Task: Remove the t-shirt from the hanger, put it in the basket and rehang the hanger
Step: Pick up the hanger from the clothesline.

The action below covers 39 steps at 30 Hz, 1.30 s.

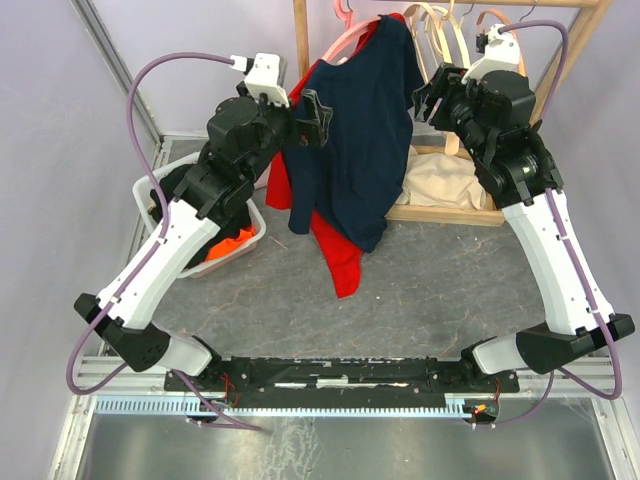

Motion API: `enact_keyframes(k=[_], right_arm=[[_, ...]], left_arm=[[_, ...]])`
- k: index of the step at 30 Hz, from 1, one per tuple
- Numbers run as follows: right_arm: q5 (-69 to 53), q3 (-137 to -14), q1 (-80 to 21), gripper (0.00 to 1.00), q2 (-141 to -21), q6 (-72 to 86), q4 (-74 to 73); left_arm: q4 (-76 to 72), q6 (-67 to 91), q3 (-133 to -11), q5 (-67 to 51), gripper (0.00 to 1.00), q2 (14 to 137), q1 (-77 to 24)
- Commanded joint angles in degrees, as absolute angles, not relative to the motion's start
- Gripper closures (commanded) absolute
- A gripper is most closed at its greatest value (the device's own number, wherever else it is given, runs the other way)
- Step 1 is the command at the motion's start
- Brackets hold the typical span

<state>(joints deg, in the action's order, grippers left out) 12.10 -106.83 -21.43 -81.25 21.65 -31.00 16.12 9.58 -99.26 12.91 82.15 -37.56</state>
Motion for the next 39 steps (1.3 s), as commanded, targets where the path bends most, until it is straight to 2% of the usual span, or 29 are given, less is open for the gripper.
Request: enact_keyframes(k=[1, 14, 18, 23, 26, 32, 35, 39], right_arm=[[11.60, -106.88, -21.15, 0.32, -79.39, 21.05, -28.65], [11.73, -106.55, -21.09, 0.32, -78.89, 20.69, -27.90], [11.99, -106.46, -21.06, 0.32, -78.88, 20.17, -27.86], [12.54, -106.37, -20.89, 0.32, -78.44, 19.46, -27.88], [12.78, -105.79, -20.72, 0.32, -77.94, 19.12, -27.60], [13.35, -105.39, -20.56, 0.32, -77.28, 18.39, -27.36], [13.58, -105.39, -20.41, 0.32, -77.15, 18.12, -27.25], [13.47, -105.39, -20.34, 0.32, -77.09, 17.92, -26.94]], left_arm=[[15.46, 11.16, -101.60, 12.02, 0.01, 83.01, -37.18], [15.36, 11.59, -104.01, 9.20, 0.00, 87.81, -37.18], [12.30, 11.76, -103.07, 6.46, 0.11, 88.11, -37.18], [10.07, 12.54, -103.41, 3.42, 0.30, 88.50, -37.18], [8.82, 13.01, -103.28, 1.46, 0.44, 88.66, -37.27], [7.41, 13.52, -104.42, 0.27, 0.81, 90.26, -38.45], [7.43, 13.13, -105.76, 0.16, 0.89, 91.57, -39.53], [7.38, 13.26, -108.05, 0.99, 0.91, 93.48, -41.49]])
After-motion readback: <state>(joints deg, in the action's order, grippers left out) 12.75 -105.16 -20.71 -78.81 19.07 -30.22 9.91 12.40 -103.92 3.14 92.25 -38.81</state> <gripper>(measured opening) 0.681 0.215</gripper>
